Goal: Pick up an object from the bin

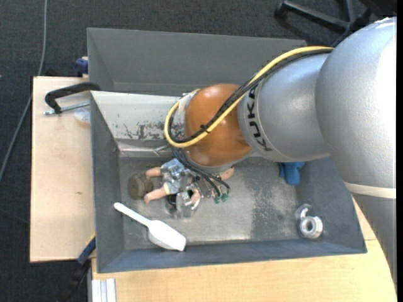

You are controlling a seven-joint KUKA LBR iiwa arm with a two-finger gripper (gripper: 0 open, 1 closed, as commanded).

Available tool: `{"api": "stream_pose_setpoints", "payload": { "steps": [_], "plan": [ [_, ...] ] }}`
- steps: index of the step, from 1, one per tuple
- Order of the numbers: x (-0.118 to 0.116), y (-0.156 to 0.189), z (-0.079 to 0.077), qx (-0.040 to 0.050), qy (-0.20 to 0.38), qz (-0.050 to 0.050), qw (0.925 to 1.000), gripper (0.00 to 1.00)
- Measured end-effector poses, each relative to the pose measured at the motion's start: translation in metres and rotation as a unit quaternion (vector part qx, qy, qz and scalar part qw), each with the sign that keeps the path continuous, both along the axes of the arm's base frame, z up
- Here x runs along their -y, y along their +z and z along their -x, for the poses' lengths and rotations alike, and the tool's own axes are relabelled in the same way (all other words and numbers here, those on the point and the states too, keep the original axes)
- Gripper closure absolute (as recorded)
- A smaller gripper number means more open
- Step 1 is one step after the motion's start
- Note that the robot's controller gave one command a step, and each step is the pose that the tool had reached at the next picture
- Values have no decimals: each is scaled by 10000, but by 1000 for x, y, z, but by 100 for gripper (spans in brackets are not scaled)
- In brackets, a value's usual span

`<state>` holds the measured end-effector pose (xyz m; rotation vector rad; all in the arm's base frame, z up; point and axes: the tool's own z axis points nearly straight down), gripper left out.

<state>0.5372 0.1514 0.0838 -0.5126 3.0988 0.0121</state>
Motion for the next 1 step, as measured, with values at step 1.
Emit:
{"api": "stream_pose_setpoints", "payload": {
  "steps": [1],
  "plan": [
    [0,0,0,-1,0,-1,10000,100]
  ]
}}
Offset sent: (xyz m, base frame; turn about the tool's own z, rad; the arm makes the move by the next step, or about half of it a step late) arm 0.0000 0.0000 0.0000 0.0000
